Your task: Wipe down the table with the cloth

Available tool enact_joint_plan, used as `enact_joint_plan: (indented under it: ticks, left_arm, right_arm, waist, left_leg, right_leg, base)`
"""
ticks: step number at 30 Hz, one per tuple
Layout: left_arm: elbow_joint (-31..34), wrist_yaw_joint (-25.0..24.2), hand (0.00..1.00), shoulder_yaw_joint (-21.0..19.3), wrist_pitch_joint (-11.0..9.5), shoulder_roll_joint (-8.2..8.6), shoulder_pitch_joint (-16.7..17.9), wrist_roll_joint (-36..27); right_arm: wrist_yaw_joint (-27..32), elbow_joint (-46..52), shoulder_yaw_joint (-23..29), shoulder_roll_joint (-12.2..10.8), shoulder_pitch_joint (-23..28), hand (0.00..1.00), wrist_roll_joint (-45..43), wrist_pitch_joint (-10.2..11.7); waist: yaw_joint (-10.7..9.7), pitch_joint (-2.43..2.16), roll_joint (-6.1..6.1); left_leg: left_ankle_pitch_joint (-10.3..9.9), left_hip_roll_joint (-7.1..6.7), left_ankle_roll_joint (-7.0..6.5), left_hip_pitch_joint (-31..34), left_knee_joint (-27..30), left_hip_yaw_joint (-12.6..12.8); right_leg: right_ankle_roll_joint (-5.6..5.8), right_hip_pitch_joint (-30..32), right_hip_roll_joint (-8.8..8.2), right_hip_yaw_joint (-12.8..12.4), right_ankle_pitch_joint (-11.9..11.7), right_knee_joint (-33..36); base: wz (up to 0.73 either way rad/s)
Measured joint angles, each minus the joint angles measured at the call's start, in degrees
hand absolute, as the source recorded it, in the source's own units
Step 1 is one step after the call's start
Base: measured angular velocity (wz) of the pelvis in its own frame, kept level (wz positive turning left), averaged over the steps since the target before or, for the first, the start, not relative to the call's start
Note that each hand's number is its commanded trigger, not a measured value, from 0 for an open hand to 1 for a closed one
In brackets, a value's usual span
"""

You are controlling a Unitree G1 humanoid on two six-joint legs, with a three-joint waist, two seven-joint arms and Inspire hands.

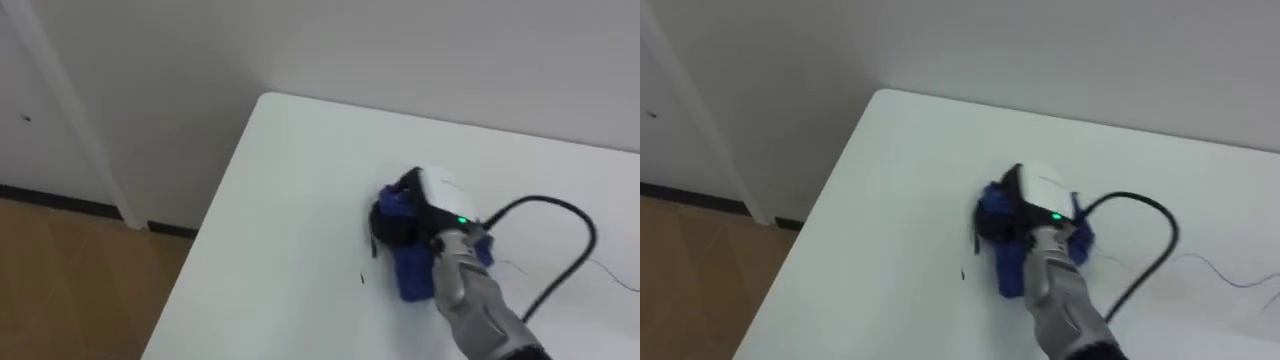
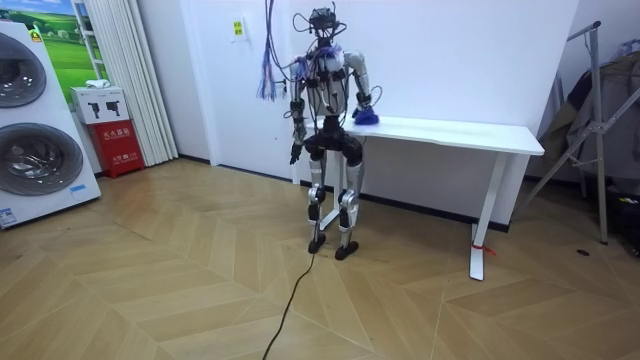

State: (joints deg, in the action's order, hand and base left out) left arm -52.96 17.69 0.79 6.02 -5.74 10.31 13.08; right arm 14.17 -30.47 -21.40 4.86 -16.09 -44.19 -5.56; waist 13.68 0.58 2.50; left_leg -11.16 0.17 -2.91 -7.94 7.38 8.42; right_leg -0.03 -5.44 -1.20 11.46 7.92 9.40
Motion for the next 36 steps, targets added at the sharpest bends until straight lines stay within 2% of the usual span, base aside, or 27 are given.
enact_joint_plan:
  ticks: [2,5,7,10,13,15,17,20,21,22,23,24,25,26,27,28,29,30,31,32,33,34,35,36]
  left_arm:
    - [0.02,0.20,0.00,-0.18,-0.19,-0.40,1.07,0.09]
    - [0.17,0.19,0.00,-0.60,0.21,-1.57,5.15,0.24]
    - [0.17,-0.61,0.00,-3.26,0.46,-2.20,8.65,0.58]
    - [0.20,-1.00,0.00,-7.29,0.48,-2.34,10.42,1.22]
    - [0.37,-1.00,0.00,-9.48,0.48,-2.81,10.61,2.03]
    - [0.35,-1.38,0.00,-9.54,0.41,-2.92,9.74,2.80]
    - [0.29,-2.08,0.00,-8.73,0.32,-2.74,8.45,2.79]
    - [0.15,-2.09,0.00,-4.89,0.20,-2.05,5.98,2.32]
    - [-0.07,-2.11,0.00,-3.80,0.26,-1.66,5.06,2.36]
    - [-0.76,-1.99,0.00,-2.71,0.27,-1.45,3.74,2.19]
    - [-1.15,-1.98,0.00,-1.92,0.27,-1.44,3.03,2.18]
    - [-1.34,-1.95,0.00,-0.55,0.20,-1.48,1.91,2.22]
    - [-1.76,-1.92,0.00,0.03,0.03,-1.61,1.16,2.28]
    - [-2.85,-1.89,0.00,0.17,-0.15,-1.66,-0.20,2.10]
    - [-3.61,-1.63,0.00,0.10,-0.43,-1.87,-1.47,2.07]
    - [-3.94,-1.42,0.00,0.09,-0.74,-2.02,-2.10,2.09]
    - [-4.14,-0.85,0.00,0.20,-1.21,-2.27,-3.50,2.08]
    - [-4.32,-0.77,0.00,0.21,-1.35,-2.70,-4.06,1.85]
    - [-4.25,-0.83,0.00,-0.01,-1.36,-3.32,-3.86,1.54]
    - [-4.22,-0.95,0.00,-0.05,-1.33,-3.69,-3.58,1.54]
    - [-4.20,-1.39,0.00,-0.11,-1.19,-4.54,-3.04,1.55]
    - [-4.11,-2.10,0.00,-0.41,-1.05,-5.61,-2.71,1.54]
    - [-4.12,-2.32,0.00,-0.60,-0.96,-6.14,-2.65,1.45]
    - [-3.90,-2.55,0.00,-1.38,-0.96,-6.77,-2.34,1.44]
  right_arm:
    - [-0.15,-0.30,0.49,0.28,-1.02,1.00,-0.25,0.78]
    - [0.68,-4.36,3.37,2.16,0.25,1.00,2.22,3.32]
    - [3.47,-4.80,8.70,2.77,4.87,1.00,3.58,7.36]
    - [6.88,-4.94,15.26,2.97,8.79,1.00,3.41,10.52]
    - [10.23,-5.05,18.72,4.81,13.41,1.00,3.93,11.65]
    - [11.99,-6.56,20.21,6.93,14.66,1.00,4.73,11.72]
    - [12.41,-8.44,20.78,7.43,14.07,1.00,5.11,11.54]
    - [12.02,-11.03,18.99,6.42,10.59,1.00,5.46,8.05]
    - [10.64,-11.04,17.46,5.68,8.52,1.00,5.11,5.52]
    - [9.33,-11.10,15.50,4.40,6.42,1.00,3.67,3.61]
    - [8.51,-11.15,14.25,4.09,5.39,1.00,2.93,2.87]
    - [7.08,-11.12,11.20,3.44,2.98,1.00,1.96,1.43]
    - [6.39,-11.11,9.63,2.95,1.70,1.00,1.01,0.86]
    - [5.41,-11.11,7.01,2.17,-0.56,1.00,-1.07,-0.02]
    - [4.87,-11.11,4.95,0.79,-2.53,1.00,-2.65,-0.51]
    - [4.77,-11.14,4.16,0.01,-3.44,1.00,-3.34,-0.64]
    - [4.76,-11.50,2.74,-0.74,-5.69,1.00,-3.67,-0.32]
    - [5.20,-12.10,2.12,-0.76,-7.53,1.00,-3.76,0.78]
    - [6.43,-13.63,2.39,-0.73,-8.80,1.00,-3.51,1.35]
    - [6.85,-14.21,2.72,-0.56,-9.06,1.00,-3.08,1.37]
    - [8.28,-15.15,4.06,0.15,-8.40,1.00,-1.19,1.91]
    - [10.24,-15.26,5.96,0.80,-6.94,1.00,0.38,2.88]
    - [10.99,-15.82,6.80,1.19,-6.04,1.00,1.07,3.74]
    - [11.60,-16.03,9.16,1.56,-4.33,1.00,1.34,5.07]
  waist:
    - [0.71,-0.10,0.65]
    - [0.25,-0.08,0.97]
    - [-2.26,-0.15,1.08]
    - [-5.31,-0.08,1.07]
    - [-6.94,-0.24,1.11]
    - [-7.31,-0.62,0.73]
    - [-7.32,-0.66,0.57]
    - [-5.81,-0.76,-0.07]
    - [-4.27,-0.78,-0.19]
    - [-2.57,-0.70,-0.25]
    - [-1.66,-0.69,-0.27]
    - [0.73,-0.60,-0.36]
    - [1.58,-0.46,-0.41]
    - [3.97,-0.15,-0.40]
    - [6.36,0.20,-0.29]
    - [7.44,0.27,-0.17]
    - [8.77,0.62,-0.09]
    - [9.90,0.73,-0.07]
    - [10.30,0.67,0.01]
    - [10.14,0.45,0.34]
    - [9.46,0.41,0.42]
    - [8.34,0.35,0.54]
    - [7.45,0.35,0.60]
    - [6.24,0.31,0.69]
  left_leg:
    - [0.25,-0.04,0.10,0.84,0.24,-0.91]
    - [0.24,-0.14,0.04,1.42,0.34,-2.94]
    - [0.28,-0.65,-0.03,1.12,0.51,-3.93]
    - [0.44,-1.40,-0.30,1.26,0.53,-4.04]
    - [0.44,-1.82,-0.36,0.25,0.53,-4.03]
    - [-0.13,-1.77,-1.01,0.20,0.52,-3.94]
    - [-0.18,-1.76,-1.10,0.24,1.00,-3.74]
    - [-1.12,-1.39,-1.15,-0.35,2.10,-2.14]
    - [-1.27,-0.95,-1.15,-0.30,2.27,-0.35]
    - [-1.21,-0.46,-1.05,0.10,2.86,1.46]
    - [-1.30,-0.09,-1.09,0.38,3.37,2.73]
    - [-1.46,0.48,-1.01,0.89,4.01,4.52]
    - [-1.56,0.93,-1.00,1.31,4.51,5.45]
    - [-1.64,1.40,-0.93,1.77,5.20,7.00]
    - [-1.80,1.43,-0.66,1.95,5.50,7.63]
    - [-1.91,1.47,-0.44,2.39,5.92,7.65]
    - [-2.39,1.94,0.09,3.96,7.60,7.22]
    - [-2.80,2.76,0.59,6.21,9.60,6.12]
    - [-2.91,3.63,1.17,8.58,11.24,4.64]
    - [-2.96,4.11,1.57,9.64,12.01,3.73]
    - [-2.83,5.17,2.49,11.36,13.18,1.61]
    - [-2.49,6.18,3.71,12.42,14.01,-0.98]
    - [-2.26,6.75,4.35,12.69,14.24,-2.19]
    - [-1.99,8.16,5.88,12.91,14.19,-4.03]
  right_leg:
    - [-0.09,0.44,-0.13,1.22,-0.06,-0.67]
    - [-0.08,0.10,-0.41,2.63,-0.05,-0.89]
    - [0.25,-1.75,-0.96,3.01,0.15,-2.04]
    - [0.88,-2.63,-1.77,2.95,0.54,-2.89]
    - [1.50,-3.73,-2.27,2.81,0.97,-2.67]
    - [1.65,-3.92,-2.25,3.03,1.15,-2.45]
    - [1.66,-3.81,-2.16,3.05,1.15,-1.40]
    - [1.54,-2.96,-2.30,2.80,1.35,0.56]
    - [1.25,-1.43,-2.67,3.03,1.52,2.58]
    - [0.94,0.22,-2.96,4.34,1.70,4.96]
    - [0.78,1.27,-3.22,5.09,1.79,6.37]
    - [0.40,3.76,-3.77,6.53,2.06,9.51]
    - [0.36,4.83,-4.09,7.10,2.20,11.09]
    - [0.68,7.00,-5.81,8.67,3.50,15.82]
    - [1.60,8.34,-9.42,9.66,5.67,22.15]
    - [2.02,8.63,-11.52,9.82,6.62,24.48]
    - [2.93,8.85,-15.76,9.88,7.42,26.79]
    - [3.25,8.82,-19.27,9.69,7.24,27.19]
    - [3.90,8.56,-22.01,9.04,6.85,26.03]
    - [4.48,8.24,-23.02,8.75,6.45,24.67]
    - [5.58,6.79,-24.28,8.72,5.50,20.48]
    - [6.07,4.82,-24.43,9.31,4.04,15.26]
    - [6.28,3.76,-24.20,9.93,2.80,12.69]
    - [6.27,2.07,-23.61,11.46,-0.08,8.18]
  base:
    - [0.34]
    - [0.43]
    - [0.56]
    - [0.29]
    - [0.04]
    - [-0.22]
    - [-0.11]
    - [-0.37]
    - [-0.78]
    - [-0.80]
    - [-0.83]
    - [-0.63]
    - [-0.69]
    - [-0.44]
    - [-0.34]
    - [-0.11]
    - [0.15]
    - [0.37]
    - [0.45]
    - [0.62]
    - [0.79]
    - [0.87]
    - [0.89]
    - [0.61]
